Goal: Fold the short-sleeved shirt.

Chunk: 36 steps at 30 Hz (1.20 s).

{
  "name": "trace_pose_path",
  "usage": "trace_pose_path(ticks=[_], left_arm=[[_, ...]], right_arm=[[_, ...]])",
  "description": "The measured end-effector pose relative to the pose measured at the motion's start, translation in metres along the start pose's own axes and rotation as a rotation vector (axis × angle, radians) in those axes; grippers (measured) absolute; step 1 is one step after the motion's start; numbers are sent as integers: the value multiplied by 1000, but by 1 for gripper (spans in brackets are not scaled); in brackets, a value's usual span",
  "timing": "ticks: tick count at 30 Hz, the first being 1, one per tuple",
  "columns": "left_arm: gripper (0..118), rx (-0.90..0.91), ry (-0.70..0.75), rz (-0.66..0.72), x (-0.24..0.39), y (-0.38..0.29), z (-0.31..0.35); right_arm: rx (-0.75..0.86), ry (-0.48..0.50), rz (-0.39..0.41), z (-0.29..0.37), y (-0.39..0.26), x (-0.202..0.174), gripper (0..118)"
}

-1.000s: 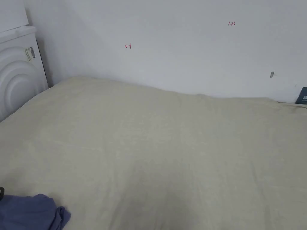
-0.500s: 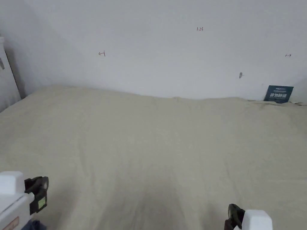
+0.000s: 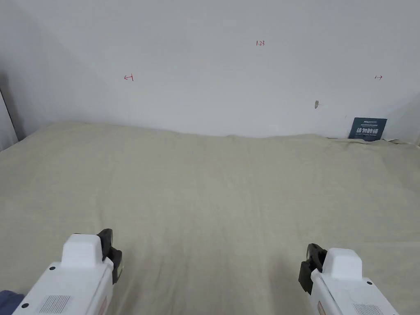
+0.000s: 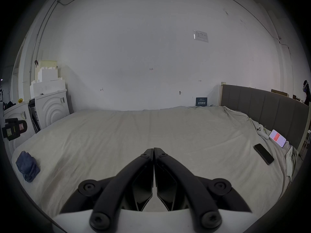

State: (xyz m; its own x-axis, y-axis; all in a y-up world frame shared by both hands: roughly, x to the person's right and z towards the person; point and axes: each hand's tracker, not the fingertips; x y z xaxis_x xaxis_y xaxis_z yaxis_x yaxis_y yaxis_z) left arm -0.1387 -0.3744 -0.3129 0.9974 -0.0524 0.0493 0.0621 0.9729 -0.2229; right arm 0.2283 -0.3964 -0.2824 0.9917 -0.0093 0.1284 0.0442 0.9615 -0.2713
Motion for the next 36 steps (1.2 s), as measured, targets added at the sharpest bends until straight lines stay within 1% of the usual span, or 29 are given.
trace_pose_path(ticks=[3,8,17,21,25,28,36], left_arm=[[0,9,-15,12,5,-3,-2],[0,15,-6,11,15,-1,0],[0,21,-3,23,18,1,0],[0,24,-22,12,20,3,0],[0,20,-32,24,20,4,-3],[0,18,-30,34,21,5,-4],[0,17,-39,39,26,7,-6]], right_arm=[[5,0,10,-1,1,-1,0],[7,7,5,1,1,-2,0],[31,8,20,9,8,-4,0],[31,-1,2,10,9,-3,0],[29,-1,3,10,9,-3,0],[34,-2,18,11,10,-4,0],[38,2,15,8,13,-3,0]])
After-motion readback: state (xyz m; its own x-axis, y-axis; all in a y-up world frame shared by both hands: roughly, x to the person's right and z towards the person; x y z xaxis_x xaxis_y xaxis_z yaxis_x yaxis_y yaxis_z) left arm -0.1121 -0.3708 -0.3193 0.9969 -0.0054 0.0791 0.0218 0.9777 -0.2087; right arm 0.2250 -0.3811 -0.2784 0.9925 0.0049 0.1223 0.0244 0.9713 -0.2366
